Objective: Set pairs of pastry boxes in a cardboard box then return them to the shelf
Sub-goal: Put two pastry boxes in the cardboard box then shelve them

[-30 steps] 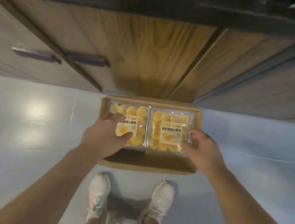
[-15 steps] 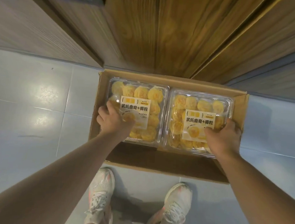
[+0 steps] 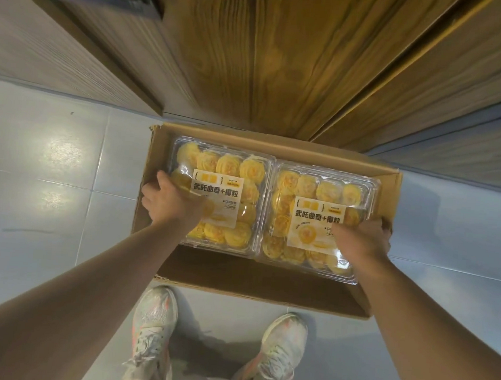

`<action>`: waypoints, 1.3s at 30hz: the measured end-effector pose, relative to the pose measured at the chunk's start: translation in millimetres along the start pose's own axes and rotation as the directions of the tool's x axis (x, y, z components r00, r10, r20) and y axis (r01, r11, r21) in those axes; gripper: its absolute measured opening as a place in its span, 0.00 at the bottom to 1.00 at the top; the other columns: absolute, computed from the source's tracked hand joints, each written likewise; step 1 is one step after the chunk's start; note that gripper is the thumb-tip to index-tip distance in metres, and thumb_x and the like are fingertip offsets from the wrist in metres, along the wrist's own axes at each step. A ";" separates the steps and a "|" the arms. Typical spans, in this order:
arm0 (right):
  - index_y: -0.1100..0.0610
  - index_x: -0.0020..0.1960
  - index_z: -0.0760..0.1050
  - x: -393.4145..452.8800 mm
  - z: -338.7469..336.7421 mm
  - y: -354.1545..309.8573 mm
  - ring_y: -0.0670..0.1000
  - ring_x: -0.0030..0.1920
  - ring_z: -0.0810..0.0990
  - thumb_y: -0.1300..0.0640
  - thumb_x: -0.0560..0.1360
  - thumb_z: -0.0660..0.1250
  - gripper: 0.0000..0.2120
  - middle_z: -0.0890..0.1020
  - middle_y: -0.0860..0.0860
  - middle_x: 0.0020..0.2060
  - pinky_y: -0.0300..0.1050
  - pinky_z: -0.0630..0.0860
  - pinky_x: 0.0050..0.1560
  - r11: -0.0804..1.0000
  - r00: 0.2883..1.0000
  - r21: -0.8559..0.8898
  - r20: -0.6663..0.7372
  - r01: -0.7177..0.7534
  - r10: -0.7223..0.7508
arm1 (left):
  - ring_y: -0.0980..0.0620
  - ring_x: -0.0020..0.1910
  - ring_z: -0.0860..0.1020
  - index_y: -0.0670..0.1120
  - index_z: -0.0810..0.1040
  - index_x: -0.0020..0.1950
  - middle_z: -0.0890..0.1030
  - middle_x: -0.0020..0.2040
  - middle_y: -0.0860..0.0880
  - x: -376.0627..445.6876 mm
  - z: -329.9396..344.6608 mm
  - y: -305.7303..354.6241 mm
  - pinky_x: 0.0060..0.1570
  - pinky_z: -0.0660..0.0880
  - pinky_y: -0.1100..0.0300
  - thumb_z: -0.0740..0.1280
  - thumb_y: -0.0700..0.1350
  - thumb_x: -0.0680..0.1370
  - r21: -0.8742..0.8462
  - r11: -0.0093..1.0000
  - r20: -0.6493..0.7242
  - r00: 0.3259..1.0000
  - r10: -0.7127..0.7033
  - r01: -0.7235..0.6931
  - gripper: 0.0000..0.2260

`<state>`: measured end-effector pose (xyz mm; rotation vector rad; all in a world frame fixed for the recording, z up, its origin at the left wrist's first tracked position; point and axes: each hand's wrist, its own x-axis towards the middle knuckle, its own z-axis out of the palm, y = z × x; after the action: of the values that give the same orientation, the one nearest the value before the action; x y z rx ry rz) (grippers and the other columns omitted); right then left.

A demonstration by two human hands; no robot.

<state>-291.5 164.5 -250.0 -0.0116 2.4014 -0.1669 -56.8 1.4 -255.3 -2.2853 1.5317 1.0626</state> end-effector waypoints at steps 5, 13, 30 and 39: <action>0.61 0.78 0.58 -10.3 -7.5 10.0 0.66 0.70 0.66 0.58 0.72 0.72 0.39 0.64 0.63 0.72 0.61 0.71 0.67 0.997 0.997 -0.019 -0.027 0.071 -0.071 | 0.37 0.73 0.68 0.45 0.62 0.79 0.66 0.75 0.40 4.6 -13.3 -13.3 0.72 0.69 0.40 0.76 0.49 0.75 0.002 0.998 0.048 0.996 0.070 -0.070 0.37; 0.52 0.67 0.75 -14.5 -27.2 19.1 0.65 0.62 0.71 0.52 0.76 0.67 0.20 0.71 0.60 0.61 0.53 0.73 0.56 0.971 0.974 0.134 -0.140 0.199 -0.180 | 0.47 0.45 0.77 0.49 0.77 0.53 0.73 0.58 0.46 -3.6 -33.5 -21.0 0.32 0.72 0.59 0.70 0.52 0.76 0.012 0.974 0.031 0.974 0.225 -0.225 0.10; 0.54 0.73 0.66 -18.8 -41.1 37.0 0.61 0.62 0.79 0.48 0.82 0.65 0.22 0.80 0.56 0.61 0.58 0.76 0.64 0.952 0.924 0.197 0.261 0.234 -0.280 | 0.47 0.57 0.85 0.52 0.81 0.62 0.87 0.56 0.51 -5.0 -64.6 -45.0 0.58 0.81 0.43 0.67 0.47 0.82 -0.448 0.891 0.474 0.826 0.303 -0.070 0.09; 0.51 0.70 0.68 -74.3 -99.4 25.7 0.53 0.58 0.82 0.45 0.80 0.67 0.22 0.82 0.48 0.58 0.57 0.80 0.59 0.879 0.869 0.363 0.268 0.310 -0.417 | 0.42 0.53 0.80 0.47 0.82 0.59 0.82 0.54 0.36 -53.8 -130.9 -35.0 0.58 0.78 0.37 0.74 0.62 0.75 -0.539 0.834 0.440 0.806 0.396 -0.116 0.22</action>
<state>-301.9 205.7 -130.5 -0.3319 1.9806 -0.6671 21.8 -11.7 -133.2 -1.7689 1.4702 2.1755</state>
